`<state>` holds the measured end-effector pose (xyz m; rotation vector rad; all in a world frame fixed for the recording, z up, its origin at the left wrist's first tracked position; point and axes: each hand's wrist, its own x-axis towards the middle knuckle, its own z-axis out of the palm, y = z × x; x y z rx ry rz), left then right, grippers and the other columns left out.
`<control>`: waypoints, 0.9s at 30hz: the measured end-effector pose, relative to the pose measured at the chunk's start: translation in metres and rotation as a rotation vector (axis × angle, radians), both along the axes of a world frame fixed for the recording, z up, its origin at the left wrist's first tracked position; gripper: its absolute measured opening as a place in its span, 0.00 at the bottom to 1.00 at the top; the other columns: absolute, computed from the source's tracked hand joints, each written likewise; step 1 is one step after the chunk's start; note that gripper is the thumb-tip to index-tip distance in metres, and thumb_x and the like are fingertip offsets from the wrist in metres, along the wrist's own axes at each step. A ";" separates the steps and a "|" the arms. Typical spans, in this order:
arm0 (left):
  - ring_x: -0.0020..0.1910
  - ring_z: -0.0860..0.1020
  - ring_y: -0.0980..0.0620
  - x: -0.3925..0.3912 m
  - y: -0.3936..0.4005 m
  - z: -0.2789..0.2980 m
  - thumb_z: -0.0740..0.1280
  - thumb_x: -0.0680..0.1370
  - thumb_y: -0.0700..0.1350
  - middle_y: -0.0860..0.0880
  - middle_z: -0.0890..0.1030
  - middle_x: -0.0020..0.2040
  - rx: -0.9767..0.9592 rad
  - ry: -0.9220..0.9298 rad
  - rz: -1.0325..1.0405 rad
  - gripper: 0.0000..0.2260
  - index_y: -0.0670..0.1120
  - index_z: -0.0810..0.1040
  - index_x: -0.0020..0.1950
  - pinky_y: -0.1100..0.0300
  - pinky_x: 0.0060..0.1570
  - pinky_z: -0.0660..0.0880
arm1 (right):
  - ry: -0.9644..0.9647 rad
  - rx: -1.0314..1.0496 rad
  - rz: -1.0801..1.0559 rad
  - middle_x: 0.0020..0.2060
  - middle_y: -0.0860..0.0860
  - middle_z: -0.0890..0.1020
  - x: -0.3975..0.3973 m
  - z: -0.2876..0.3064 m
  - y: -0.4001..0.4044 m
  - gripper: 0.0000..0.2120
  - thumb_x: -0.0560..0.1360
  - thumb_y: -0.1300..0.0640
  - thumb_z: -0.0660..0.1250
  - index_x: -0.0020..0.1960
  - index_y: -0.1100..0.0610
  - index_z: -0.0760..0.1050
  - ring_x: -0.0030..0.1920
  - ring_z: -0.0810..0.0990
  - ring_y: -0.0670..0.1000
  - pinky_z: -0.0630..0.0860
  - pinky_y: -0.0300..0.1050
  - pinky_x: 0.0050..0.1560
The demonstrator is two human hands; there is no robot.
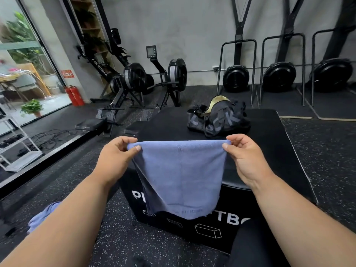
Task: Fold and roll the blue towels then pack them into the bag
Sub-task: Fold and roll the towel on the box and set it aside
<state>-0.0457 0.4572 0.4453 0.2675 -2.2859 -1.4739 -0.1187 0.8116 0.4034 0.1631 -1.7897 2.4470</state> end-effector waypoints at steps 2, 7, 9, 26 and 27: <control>0.47 0.84 0.56 -0.010 0.006 -0.001 0.77 0.78 0.44 0.53 0.88 0.49 0.003 0.006 -0.008 0.07 0.51 0.85 0.55 0.53 0.57 0.80 | 0.024 0.007 -0.038 0.41 0.48 0.83 -0.003 0.000 0.006 0.10 0.77 0.70 0.72 0.50 0.56 0.82 0.45 0.80 0.48 0.77 0.44 0.55; 0.45 0.82 0.56 -0.045 0.016 0.004 0.79 0.77 0.46 0.50 0.87 0.48 -0.019 0.013 -0.030 0.09 0.51 0.85 0.55 0.52 0.55 0.79 | 0.088 0.052 -0.141 0.38 0.45 0.84 -0.022 0.010 0.018 0.10 0.77 0.71 0.73 0.47 0.56 0.81 0.42 0.81 0.43 0.78 0.34 0.48; 0.41 0.80 0.57 -0.064 0.017 0.008 0.79 0.77 0.46 0.50 0.86 0.45 -0.032 0.012 -0.058 0.09 0.50 0.84 0.55 0.54 0.53 0.77 | 0.103 0.074 -0.170 0.39 0.45 0.84 -0.035 0.016 0.020 0.10 0.77 0.70 0.73 0.47 0.56 0.81 0.42 0.81 0.43 0.78 0.34 0.49; 0.57 0.83 0.52 -0.203 -0.007 -0.119 0.78 0.76 0.55 0.52 0.85 0.60 -0.321 -0.603 -0.191 0.20 0.47 0.82 0.64 0.53 0.64 0.77 | -0.224 1.018 0.012 0.44 0.47 0.84 -0.171 -0.097 0.016 0.05 0.74 0.57 0.74 0.49 0.51 0.83 0.46 0.83 0.49 0.75 0.41 0.44; 0.54 0.84 0.53 -0.189 -0.005 -0.137 0.77 0.76 0.56 0.53 0.87 0.55 -0.319 -0.604 -0.170 0.15 0.49 0.84 0.58 0.52 0.62 0.79 | -0.261 1.004 0.004 0.43 0.46 0.84 -0.154 -0.111 0.018 0.05 0.74 0.57 0.74 0.49 0.50 0.83 0.46 0.83 0.49 0.76 0.41 0.45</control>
